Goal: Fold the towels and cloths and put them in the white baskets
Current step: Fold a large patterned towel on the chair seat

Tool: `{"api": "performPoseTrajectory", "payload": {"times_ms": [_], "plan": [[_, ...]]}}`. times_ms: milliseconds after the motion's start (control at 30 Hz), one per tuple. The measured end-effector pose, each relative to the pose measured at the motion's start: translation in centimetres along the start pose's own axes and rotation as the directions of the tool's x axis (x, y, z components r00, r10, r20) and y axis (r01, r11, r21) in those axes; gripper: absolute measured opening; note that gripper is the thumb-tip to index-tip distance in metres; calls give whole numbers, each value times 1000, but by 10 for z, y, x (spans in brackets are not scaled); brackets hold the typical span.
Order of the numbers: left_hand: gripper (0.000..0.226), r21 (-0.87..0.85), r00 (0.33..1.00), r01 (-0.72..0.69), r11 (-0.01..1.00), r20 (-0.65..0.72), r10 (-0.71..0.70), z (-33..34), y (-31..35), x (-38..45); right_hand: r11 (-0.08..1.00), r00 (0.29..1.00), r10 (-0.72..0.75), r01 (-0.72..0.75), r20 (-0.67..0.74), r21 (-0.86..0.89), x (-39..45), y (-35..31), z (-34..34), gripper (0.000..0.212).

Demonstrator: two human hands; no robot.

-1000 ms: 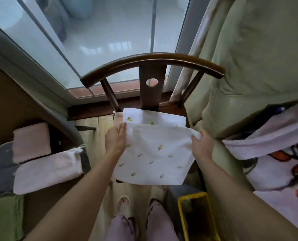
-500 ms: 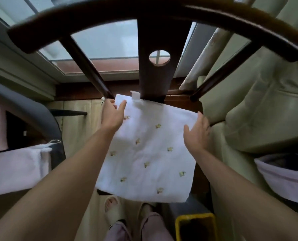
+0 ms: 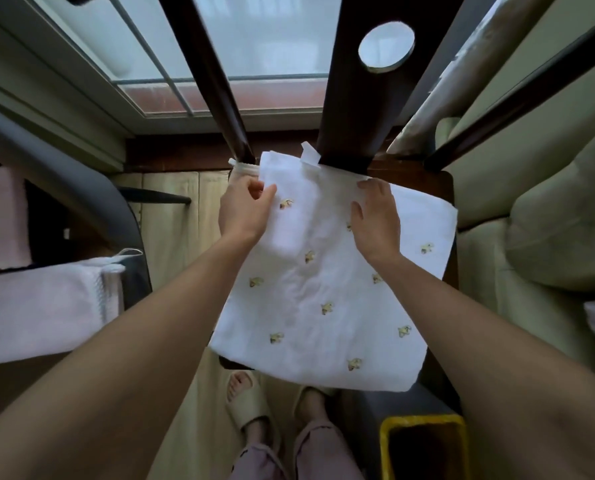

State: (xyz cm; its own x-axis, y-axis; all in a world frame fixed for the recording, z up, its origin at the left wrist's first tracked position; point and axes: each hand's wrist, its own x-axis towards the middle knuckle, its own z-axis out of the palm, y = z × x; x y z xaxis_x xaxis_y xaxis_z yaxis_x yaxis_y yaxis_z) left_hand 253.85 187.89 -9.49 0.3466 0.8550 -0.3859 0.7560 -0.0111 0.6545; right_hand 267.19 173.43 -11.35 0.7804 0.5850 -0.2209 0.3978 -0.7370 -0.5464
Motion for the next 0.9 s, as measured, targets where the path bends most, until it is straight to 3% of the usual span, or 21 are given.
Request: {"api": "performPoseTrajectory", "payload": {"times_ms": [100, 233, 367, 600, 733, 900], "plan": [[26, -31, 998, -12, 999, -68, 10, 6, 12, 13, 990, 988, 138, -139, -62, -10, 17, 1, 3, 30], [20, -40, 993, -16, 999, -117, 11, 17, 17, 22, 976, 985, 161, -169, -65, -140, 21, 6, 8, 24], [15, -39, 987, -31, 999, -158, 25, 22, 17, 19, 967, 962, 244, -251, -123, -46, 23, 9, 2, 19], [18, -7, 990, -51, 999, -135, 50, 13, 16, 20, 990, 988, 131, -135, -82, -43, 22, 10, -11, 23], [17, 15, 991, -49, 999, -121, 50, 14, 18, 23, 979, 990, 139, -138, -3, -149, 27, 4, -3, 21], [19, 1, 992, -52, 999, -118, 52, 14, 16, 19, 970, 978, 206, -208, -24, -128, 18, 4, -6, 17]]}}
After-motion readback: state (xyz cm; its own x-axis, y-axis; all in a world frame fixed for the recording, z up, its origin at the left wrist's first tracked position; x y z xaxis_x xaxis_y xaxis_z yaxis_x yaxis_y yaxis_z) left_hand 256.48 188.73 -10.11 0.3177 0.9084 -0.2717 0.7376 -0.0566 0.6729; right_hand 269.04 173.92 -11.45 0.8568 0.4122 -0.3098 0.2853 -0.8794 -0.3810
